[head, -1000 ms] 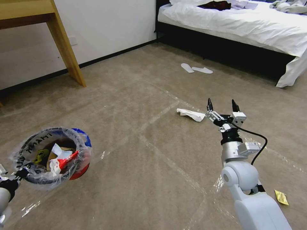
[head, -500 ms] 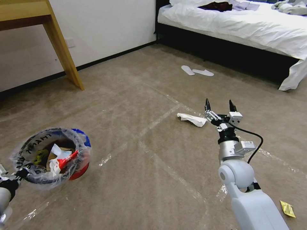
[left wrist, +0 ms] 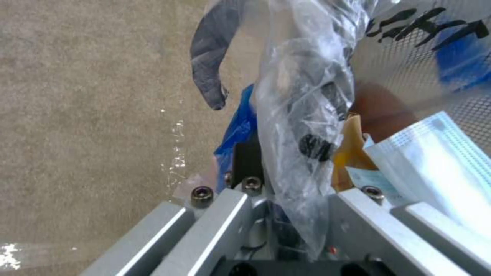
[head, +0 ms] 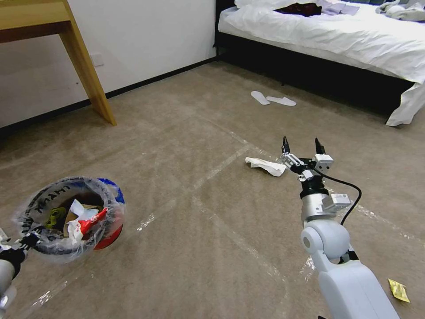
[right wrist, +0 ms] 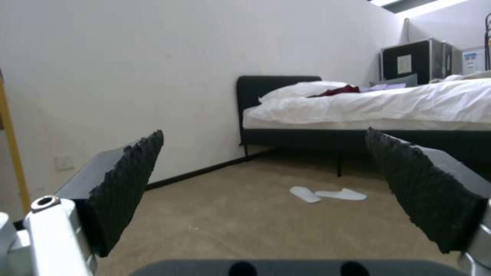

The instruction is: Pick up the trash bin and place the garbage on the floor into it.

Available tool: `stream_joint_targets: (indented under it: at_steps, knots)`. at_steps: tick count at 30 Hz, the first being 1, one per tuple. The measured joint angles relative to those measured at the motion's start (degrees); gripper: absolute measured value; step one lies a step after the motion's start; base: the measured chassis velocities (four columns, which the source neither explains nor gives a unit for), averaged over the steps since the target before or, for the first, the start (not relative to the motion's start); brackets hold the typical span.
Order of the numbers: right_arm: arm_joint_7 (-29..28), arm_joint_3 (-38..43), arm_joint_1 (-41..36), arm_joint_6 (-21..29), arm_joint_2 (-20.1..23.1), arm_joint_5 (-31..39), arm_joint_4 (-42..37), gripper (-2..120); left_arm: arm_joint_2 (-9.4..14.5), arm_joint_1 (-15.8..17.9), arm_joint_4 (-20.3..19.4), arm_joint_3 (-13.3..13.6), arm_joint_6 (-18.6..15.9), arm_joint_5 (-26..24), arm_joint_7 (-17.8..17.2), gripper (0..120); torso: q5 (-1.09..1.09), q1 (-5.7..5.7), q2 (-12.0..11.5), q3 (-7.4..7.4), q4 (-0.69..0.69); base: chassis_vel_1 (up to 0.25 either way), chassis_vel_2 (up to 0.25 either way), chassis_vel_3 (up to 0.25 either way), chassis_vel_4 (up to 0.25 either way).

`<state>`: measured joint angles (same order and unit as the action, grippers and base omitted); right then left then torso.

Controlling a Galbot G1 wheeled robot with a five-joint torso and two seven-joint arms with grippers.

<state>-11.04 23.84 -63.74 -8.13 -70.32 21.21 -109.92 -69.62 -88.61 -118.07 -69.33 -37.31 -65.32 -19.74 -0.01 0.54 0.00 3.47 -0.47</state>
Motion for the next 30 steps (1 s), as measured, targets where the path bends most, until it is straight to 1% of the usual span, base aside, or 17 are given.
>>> stream_joint_targets:
  at_steps: [5, 11, 19, 20, 28, 30]
  knots:
    - [0.30, -0.03, 0.17, -0.02, 0.00, -0.07, 0.18, 100, 0.11, -0.26, -0.03, -0.24, 0.05, -0.02, 0.00, 0, 0.00, -0.01, 0.00, 0.00, 0.00, -0.033, 0.042, 0.032, -0.040]
    - [0.35, -0.01, 0.46, -0.02, -0.02, -0.08, 0.24, 100, 0.48, -0.48, -0.43, -0.38, 0.05, -0.18, -0.04, 0, 0.00, 0.00, 0.00, 0.00, 0.00, -0.138, 0.141, 0.139, -0.141]
    - [0.37, 0.04, 0.40, -0.03, 0.39, -0.06, 0.24, 100, 0.57, -0.31, -0.35, -0.32, 0.06, -0.21, -0.11, 0, 0.02, 0.00, 0.00, 0.00, 0.01, -0.226, 0.210, 0.213, -0.225]
    - [0.37, 0.09, 0.38, -0.11, 0.42, -0.06, 0.24, 100, 0.49, -0.26, -0.35, -0.24, 0.06, -0.20, -0.11, 0, -0.01, 0.00, 0.00, 0.01, 0.00, -0.234, 0.243, 0.224, -0.231]
    - [0.36, 0.05, 0.27, -0.21, 0.44, -0.05, 0.21, 100, 0.26, -0.34, -0.35, -0.13, 0.06, -0.05, -0.12, 0, 0.02, 0.01, 0.00, 0.00, 0.01, -0.226, 0.231, 0.223, -0.221]
    - [0.34, 0.00, 0.28, -0.23, 0.43, -0.05, 0.21, 100, 0.22, -0.35, -0.36, -0.14, 0.06, -0.06, -0.11, 0, -0.01, 0.01, 0.00, 0.01, 0.00, -0.205, 0.175, 0.186, -0.181]
